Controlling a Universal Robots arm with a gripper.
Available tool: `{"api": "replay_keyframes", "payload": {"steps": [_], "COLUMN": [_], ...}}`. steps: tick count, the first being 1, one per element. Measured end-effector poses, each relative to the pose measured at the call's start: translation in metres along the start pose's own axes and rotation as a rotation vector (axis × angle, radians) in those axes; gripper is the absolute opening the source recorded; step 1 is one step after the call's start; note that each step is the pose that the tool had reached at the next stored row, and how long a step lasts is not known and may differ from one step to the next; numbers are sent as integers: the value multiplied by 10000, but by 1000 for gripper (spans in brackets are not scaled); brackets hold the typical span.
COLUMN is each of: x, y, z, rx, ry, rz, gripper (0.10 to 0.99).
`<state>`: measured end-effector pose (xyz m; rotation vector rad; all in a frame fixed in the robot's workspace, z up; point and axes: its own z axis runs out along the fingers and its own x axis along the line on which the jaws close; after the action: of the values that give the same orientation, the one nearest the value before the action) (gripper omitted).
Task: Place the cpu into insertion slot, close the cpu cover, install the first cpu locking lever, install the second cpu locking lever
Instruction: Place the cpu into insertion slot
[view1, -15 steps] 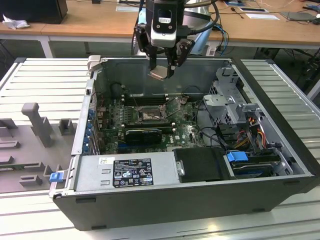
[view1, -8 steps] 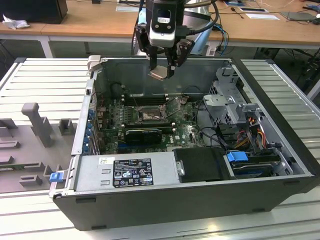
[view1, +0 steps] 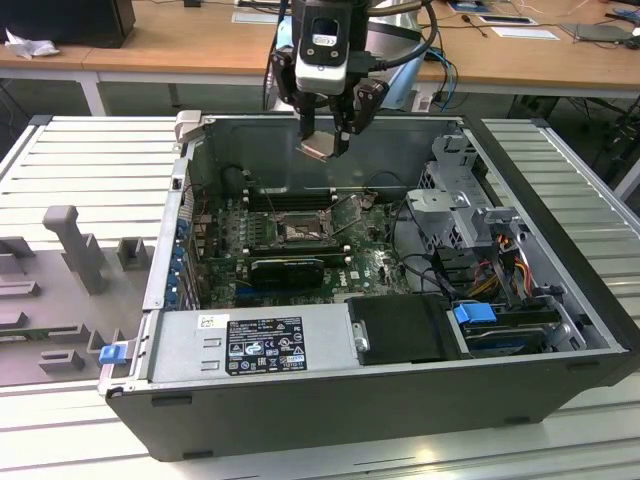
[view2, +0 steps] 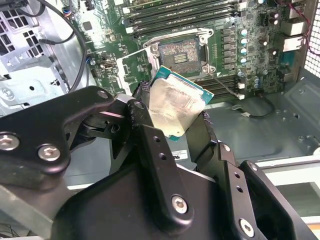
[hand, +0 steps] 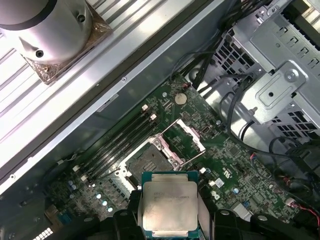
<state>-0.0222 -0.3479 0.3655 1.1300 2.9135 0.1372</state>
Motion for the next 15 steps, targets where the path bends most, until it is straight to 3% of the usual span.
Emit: {"api": "replay_keyframes", "payload": {"steps": [15], "x": [0], "y": [0], "z": [0], "rx": [-14], "ry": [-65], "rz": [747], "gripper": [529]}}
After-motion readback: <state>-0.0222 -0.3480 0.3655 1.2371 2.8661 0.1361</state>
